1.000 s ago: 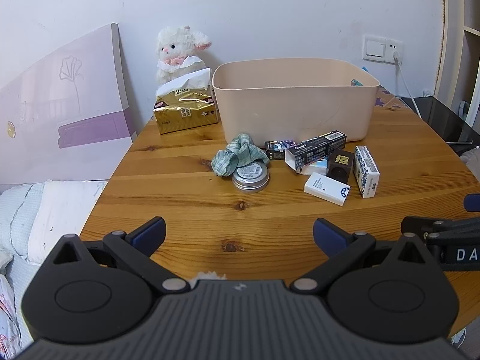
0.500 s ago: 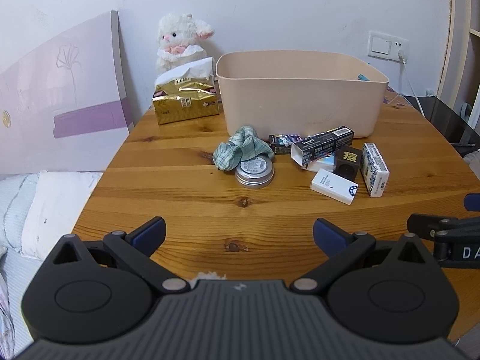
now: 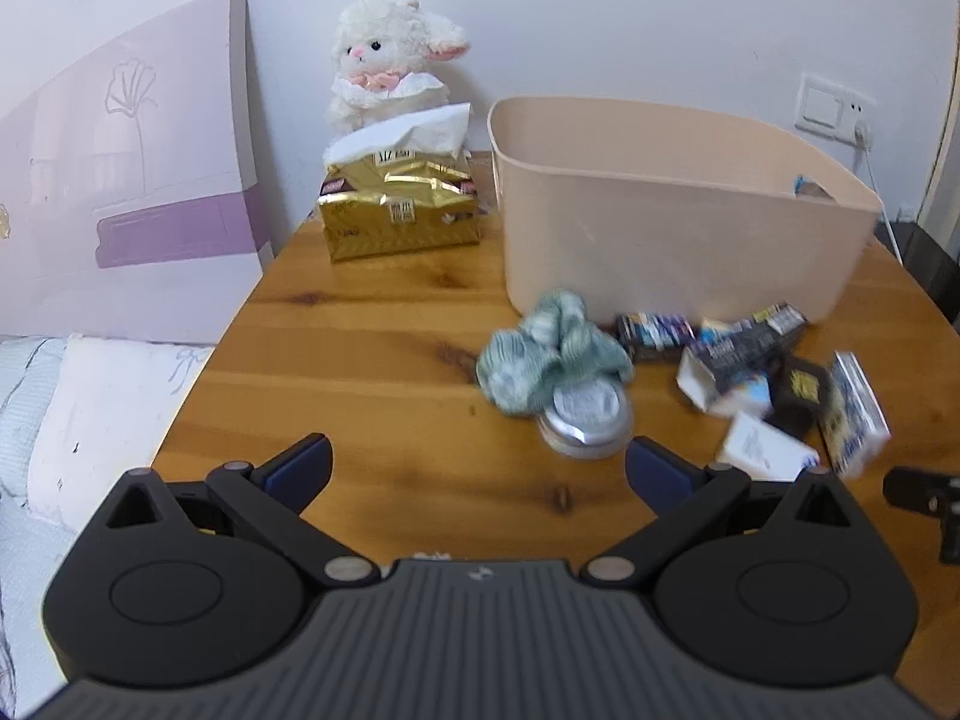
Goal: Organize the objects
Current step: 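Grasp the green checked cloth with the left gripper while the right grasps the white box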
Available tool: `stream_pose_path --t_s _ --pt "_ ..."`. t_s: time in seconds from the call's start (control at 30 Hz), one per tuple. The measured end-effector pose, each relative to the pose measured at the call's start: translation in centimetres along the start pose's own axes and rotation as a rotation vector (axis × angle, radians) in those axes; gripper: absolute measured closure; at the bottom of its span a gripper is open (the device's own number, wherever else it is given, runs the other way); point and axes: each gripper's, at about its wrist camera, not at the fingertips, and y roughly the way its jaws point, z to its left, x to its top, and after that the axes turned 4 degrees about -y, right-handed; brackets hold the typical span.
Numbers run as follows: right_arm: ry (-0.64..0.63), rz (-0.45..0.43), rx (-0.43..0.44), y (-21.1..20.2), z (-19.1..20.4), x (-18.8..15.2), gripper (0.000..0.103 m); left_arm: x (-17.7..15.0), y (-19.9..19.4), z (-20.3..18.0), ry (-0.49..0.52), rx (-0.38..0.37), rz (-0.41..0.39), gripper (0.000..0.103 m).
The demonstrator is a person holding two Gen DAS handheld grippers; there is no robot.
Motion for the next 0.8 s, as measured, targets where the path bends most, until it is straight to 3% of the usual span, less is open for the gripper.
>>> stream_pose_path --t_s 0.33,0.43,0.63,0.7,0.73,0.8 --pt "0.026 0.005 0.012 3.4 -0.3 2.1 0.030 3.0 4.5 -1.2 0.072 0.001 -0.030 0.001" --pt "0.021 0.029 -0.006 4.5 -0.3 2.1 0.035 3.5 6.2 -1.4 0.080 0.005 0.010 0.021" --pt "0.058 0.072 0.022 6.4 -1.1 1.7 0.060 3.7 8.4 -1.8 0.102 0.014 0.041 0.031" --pt "0.046 0.078 0.017 6.8 -1.0 1.5 0.070 4.0 9.0 -1.7 0.092 0.009 0.070 0.040" --pt "0.036 0.074 0.011 6.8 -0.9 1.5 0.079 4.0 9.4 -1.6 0.088 0.004 0.096 0.050" --pt "0.030 0.074 0.017 6.7 -0.8 1.5 0.084 4.0 9.8 -1.7 0.089 -0.013 0.131 0.063"
